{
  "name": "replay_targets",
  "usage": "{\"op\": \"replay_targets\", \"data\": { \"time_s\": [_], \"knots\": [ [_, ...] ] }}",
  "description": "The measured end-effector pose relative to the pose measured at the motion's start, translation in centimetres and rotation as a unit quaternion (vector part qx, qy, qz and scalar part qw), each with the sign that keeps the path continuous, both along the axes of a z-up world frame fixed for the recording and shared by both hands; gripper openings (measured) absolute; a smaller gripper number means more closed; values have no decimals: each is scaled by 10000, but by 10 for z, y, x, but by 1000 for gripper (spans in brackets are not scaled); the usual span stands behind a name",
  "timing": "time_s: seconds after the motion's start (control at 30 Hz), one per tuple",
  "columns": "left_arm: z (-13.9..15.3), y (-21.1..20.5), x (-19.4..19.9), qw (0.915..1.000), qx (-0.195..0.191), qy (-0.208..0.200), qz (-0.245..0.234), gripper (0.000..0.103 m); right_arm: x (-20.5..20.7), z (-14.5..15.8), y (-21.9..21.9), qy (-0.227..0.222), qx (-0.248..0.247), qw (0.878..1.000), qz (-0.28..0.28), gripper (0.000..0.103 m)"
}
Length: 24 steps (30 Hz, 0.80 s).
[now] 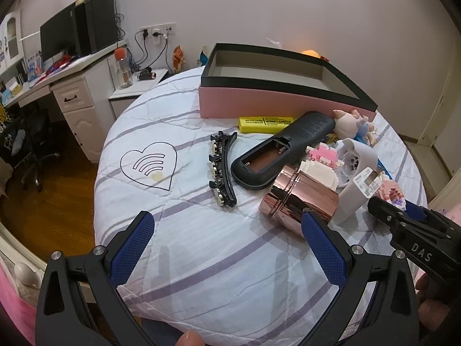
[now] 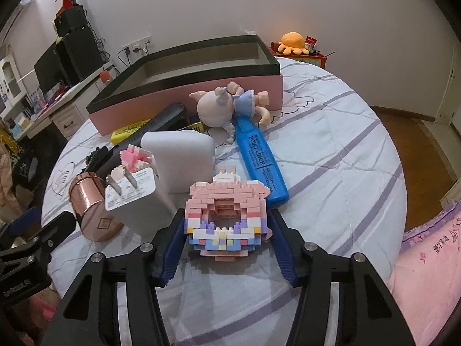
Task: Organize rigid objects
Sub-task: 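Grasp the pink block toy with the right gripper while the left gripper grasps the rose-gold canister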
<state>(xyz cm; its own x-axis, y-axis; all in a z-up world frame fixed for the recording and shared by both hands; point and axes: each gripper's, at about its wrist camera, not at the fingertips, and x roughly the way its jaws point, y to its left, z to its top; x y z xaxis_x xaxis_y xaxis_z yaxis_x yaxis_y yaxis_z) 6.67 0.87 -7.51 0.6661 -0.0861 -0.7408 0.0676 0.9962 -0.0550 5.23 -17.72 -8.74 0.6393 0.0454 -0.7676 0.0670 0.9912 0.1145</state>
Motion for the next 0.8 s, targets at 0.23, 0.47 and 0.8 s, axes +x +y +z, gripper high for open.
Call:
{"op": "replay_targets", "data": {
  "time_s": [0.23,0.47,0.8],
  "knots": [
    [3,-4,-6,10000,-35,-18,-20,103,-11,11,-3,-111,77,9999,47,57],
    [-1,-15,-2,9988,-384,116,-270,103,-15,15,1,-137,99,9998,145,57],
    [-14,-30,19,9980,-283,133,-556,102,-15,13,-3,-125,127,9998,102,57]
  ]
}}
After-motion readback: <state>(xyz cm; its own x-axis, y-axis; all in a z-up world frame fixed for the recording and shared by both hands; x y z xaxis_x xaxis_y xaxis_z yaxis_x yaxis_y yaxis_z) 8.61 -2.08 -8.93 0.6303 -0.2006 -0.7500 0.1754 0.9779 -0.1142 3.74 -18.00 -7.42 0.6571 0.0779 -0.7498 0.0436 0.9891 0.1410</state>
